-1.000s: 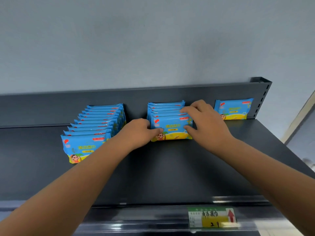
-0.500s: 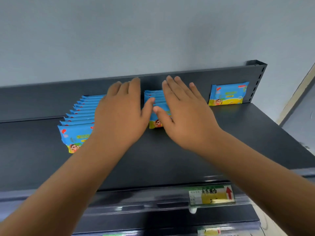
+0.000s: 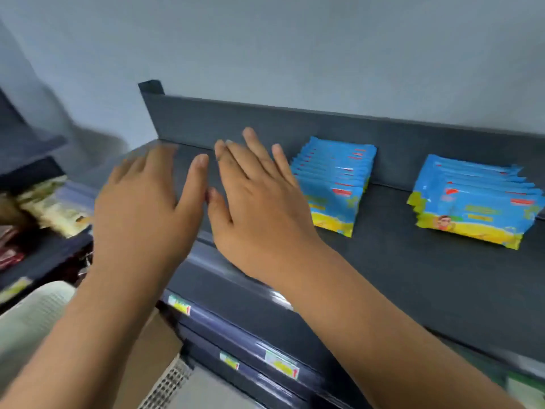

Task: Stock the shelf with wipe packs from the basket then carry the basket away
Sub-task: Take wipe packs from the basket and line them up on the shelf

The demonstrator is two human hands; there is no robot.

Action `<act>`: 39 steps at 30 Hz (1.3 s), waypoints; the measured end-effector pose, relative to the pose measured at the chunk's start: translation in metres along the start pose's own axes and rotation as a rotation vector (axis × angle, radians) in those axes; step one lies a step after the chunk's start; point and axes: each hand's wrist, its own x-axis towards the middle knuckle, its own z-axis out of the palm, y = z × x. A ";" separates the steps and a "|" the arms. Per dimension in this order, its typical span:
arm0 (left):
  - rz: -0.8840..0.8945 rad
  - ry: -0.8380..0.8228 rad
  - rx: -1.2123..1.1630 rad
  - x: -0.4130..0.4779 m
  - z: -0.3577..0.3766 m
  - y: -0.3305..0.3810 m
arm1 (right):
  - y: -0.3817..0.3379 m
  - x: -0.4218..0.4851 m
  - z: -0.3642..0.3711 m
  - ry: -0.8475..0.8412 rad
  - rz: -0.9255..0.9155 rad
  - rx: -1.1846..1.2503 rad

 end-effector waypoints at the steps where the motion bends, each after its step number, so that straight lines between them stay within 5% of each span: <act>1: -0.038 -0.011 0.045 -0.005 -0.004 -0.023 | -0.016 0.005 0.018 -0.026 -0.032 0.035; 14: -0.464 -0.044 0.438 -0.062 -0.059 -0.297 | -0.236 0.056 0.222 -0.329 -0.283 0.331; 25: -0.782 -0.130 0.512 -0.090 -0.022 -0.469 | -0.328 0.093 0.400 -0.737 -0.321 0.600; 32: -1.008 -0.227 0.454 -0.119 0.024 -0.576 | -0.371 0.112 0.487 -1.055 0.204 0.958; 39: -1.197 -0.499 0.421 -0.196 0.085 -0.637 | -0.374 0.070 0.607 -1.309 0.405 0.622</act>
